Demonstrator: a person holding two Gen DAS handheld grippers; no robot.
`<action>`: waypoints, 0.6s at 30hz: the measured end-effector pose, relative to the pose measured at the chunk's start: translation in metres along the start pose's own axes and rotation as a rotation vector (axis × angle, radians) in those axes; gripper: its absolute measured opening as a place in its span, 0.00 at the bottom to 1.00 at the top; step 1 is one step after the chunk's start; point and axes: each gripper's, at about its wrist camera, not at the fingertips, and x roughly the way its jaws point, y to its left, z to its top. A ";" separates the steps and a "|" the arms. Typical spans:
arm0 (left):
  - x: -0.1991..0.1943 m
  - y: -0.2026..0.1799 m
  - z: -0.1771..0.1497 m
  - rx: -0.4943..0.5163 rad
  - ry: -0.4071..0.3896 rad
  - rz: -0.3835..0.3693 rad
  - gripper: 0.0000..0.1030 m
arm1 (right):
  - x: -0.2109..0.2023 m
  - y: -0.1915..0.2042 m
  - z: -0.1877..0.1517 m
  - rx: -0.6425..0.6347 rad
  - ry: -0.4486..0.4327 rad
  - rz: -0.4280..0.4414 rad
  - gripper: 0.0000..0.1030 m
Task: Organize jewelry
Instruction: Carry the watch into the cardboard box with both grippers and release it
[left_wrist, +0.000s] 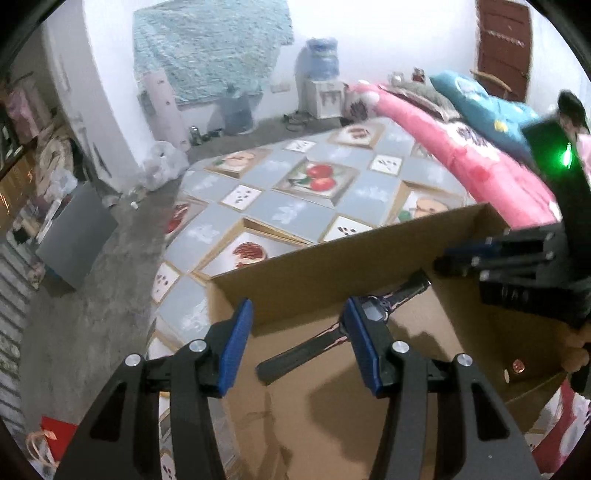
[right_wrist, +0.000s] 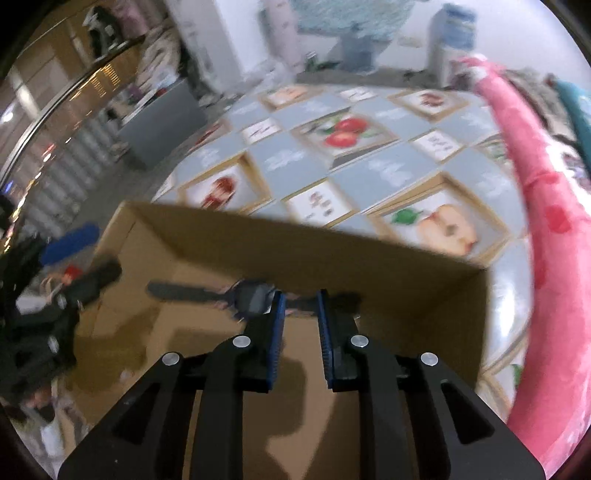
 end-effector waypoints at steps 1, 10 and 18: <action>-0.004 0.004 -0.002 -0.013 -0.005 0.000 0.49 | 0.005 0.008 0.000 -0.039 0.030 0.015 0.22; -0.031 0.029 -0.041 -0.090 -0.044 -0.025 0.50 | 0.072 0.063 0.017 -0.244 0.209 -0.039 0.46; -0.045 0.049 -0.070 -0.116 -0.055 -0.024 0.54 | 0.097 0.051 0.027 -0.141 0.251 -0.051 0.46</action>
